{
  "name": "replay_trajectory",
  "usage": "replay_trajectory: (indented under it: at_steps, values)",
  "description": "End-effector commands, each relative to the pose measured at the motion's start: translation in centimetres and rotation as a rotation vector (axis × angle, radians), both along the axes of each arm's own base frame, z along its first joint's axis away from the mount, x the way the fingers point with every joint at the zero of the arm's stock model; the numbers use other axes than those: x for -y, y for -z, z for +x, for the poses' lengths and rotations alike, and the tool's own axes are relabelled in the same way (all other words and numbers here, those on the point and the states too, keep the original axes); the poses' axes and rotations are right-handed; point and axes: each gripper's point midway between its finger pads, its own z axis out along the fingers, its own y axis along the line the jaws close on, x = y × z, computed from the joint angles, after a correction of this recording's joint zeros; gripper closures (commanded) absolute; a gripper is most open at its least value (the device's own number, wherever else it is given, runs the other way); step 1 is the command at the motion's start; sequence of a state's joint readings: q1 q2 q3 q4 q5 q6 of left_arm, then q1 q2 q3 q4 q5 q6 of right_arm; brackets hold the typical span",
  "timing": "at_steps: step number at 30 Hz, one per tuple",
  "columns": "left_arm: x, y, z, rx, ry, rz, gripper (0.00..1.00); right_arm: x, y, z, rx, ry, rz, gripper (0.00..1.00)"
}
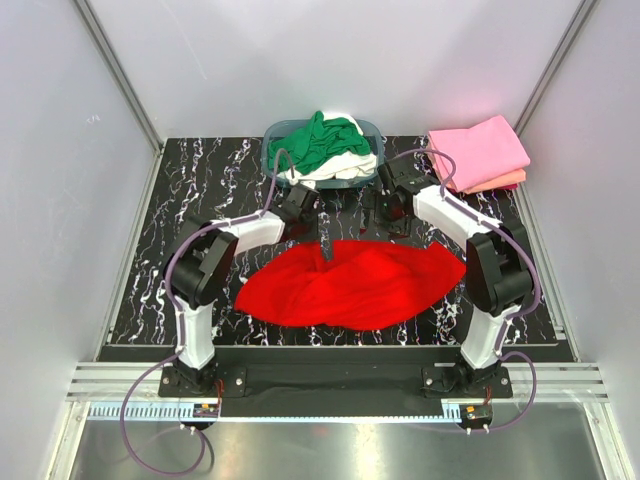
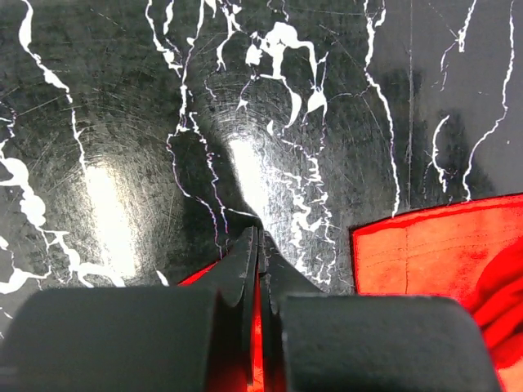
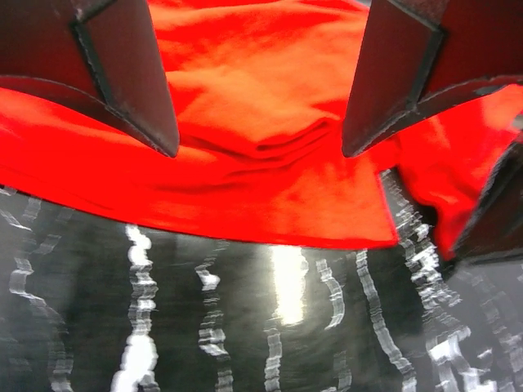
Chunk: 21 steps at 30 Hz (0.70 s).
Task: Fold and stack the t-shirts
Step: Flatten the tshirt out
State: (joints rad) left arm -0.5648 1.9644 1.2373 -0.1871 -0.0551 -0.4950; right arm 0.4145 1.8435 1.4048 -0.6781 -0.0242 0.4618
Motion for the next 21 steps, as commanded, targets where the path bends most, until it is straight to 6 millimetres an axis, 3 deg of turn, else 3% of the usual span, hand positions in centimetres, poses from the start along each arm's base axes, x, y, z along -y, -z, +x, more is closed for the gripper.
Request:
replay_trajectory:
  at_steps: [1,4,5,8,10,16,18,21]
  values:
    - [-1.9,-0.5,-1.1,-0.013,-0.025,0.091,1.00,-3.3,-2.4,0.0,0.047,-0.113,0.154,0.14]
    - [-3.7,-3.3,-1.3,0.038,-0.070,0.129,1.00,-5.0,-2.6,0.4,0.054,-0.174,0.153,0.15]
    - [-4.2,-5.9,-1.2,0.089,-0.087,0.114,1.00,-5.9,-2.4,-0.2,0.037,-0.203,0.137,0.14]
    - [-6.3,-8.4,-2.1,0.119,-0.128,0.121,1.00,-7.2,-1.7,0.0,0.013,-0.242,0.076,0.15]
    - [-7.6,-9.3,-2.8,0.136,-0.155,0.131,1.00,-7.7,-1.1,0.8,0.004,-0.238,0.045,0.14]
    - [-9.7,-8.9,-4.5,0.120,-0.187,0.150,1.00,-9.0,1.6,1.0,-0.053,-0.258,-0.081,0.14]
    - [-9.4,-8.3,-4.8,0.099,-0.170,0.112,1.00,-9.1,2.7,0.8,-0.088,-0.263,-0.110,0.14]
    - [-8.3,-7.4,-4.2,0.082,-0.111,0.064,0.64,-8.6,3.7,0.7,-0.094,-0.245,-0.163,0.15]
